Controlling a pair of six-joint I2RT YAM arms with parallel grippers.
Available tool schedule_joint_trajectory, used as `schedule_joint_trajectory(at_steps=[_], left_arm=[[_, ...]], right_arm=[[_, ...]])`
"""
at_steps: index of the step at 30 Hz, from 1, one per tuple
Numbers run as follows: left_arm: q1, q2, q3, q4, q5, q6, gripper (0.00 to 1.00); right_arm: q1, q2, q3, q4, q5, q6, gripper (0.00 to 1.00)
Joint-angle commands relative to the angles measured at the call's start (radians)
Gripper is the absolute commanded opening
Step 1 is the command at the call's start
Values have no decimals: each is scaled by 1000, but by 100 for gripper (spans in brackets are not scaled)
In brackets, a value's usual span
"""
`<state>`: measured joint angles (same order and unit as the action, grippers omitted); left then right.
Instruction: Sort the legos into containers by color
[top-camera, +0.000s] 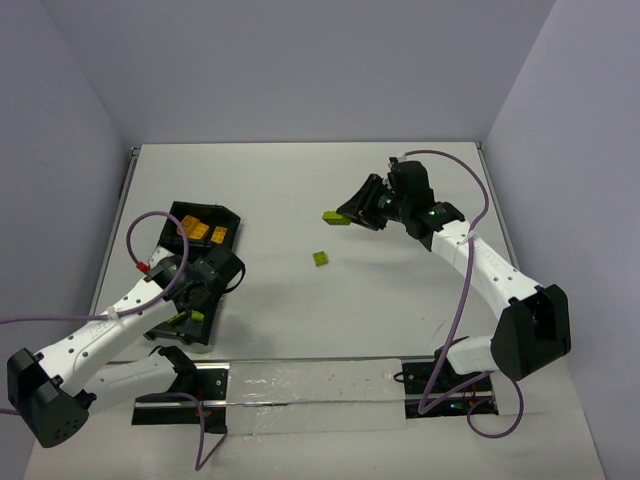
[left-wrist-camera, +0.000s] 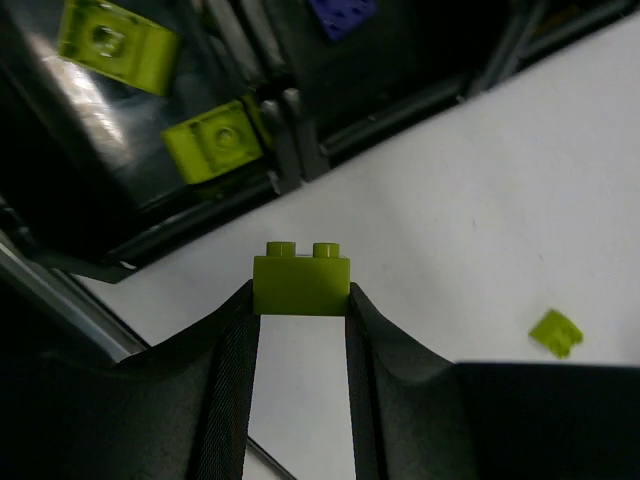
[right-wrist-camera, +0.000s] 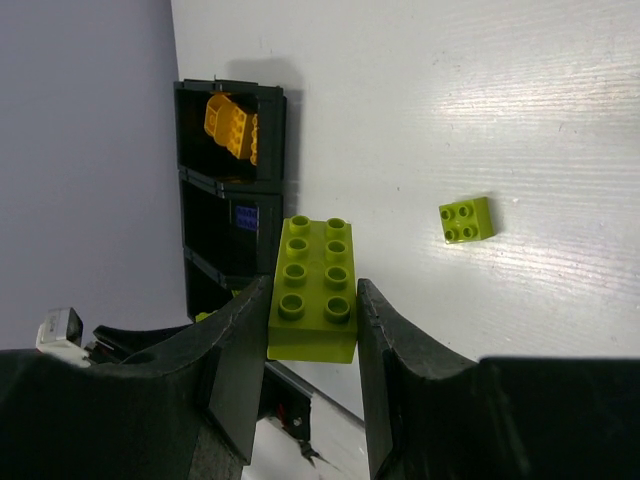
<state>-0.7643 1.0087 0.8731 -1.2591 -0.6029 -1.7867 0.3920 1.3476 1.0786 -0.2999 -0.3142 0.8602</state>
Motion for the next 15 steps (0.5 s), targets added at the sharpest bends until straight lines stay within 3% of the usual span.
schedule_joint_trajectory(at_steps=[1, 5, 11, 13, 15], left_arm=[[78, 14, 0, -115, -55, -89, 0], [202, -22, -26, -98, -67, -25, 1], [376, -87, -70, 21, -68, 140, 11], [410, -76, -81, 45, -52, 168, 19], [422, -53, -85, 52, -39, 174, 45]], right_arm=[[-7, -27, -9, 20, -8, -23, 0], [-7, -34, -18, 19, -11, -24, 0], [-8, -36, -21, 22, -19, -23, 0], [-8, -37, -19, 21, -19, -23, 0], [-8, -36, -17, 19, -20, -24, 0]])
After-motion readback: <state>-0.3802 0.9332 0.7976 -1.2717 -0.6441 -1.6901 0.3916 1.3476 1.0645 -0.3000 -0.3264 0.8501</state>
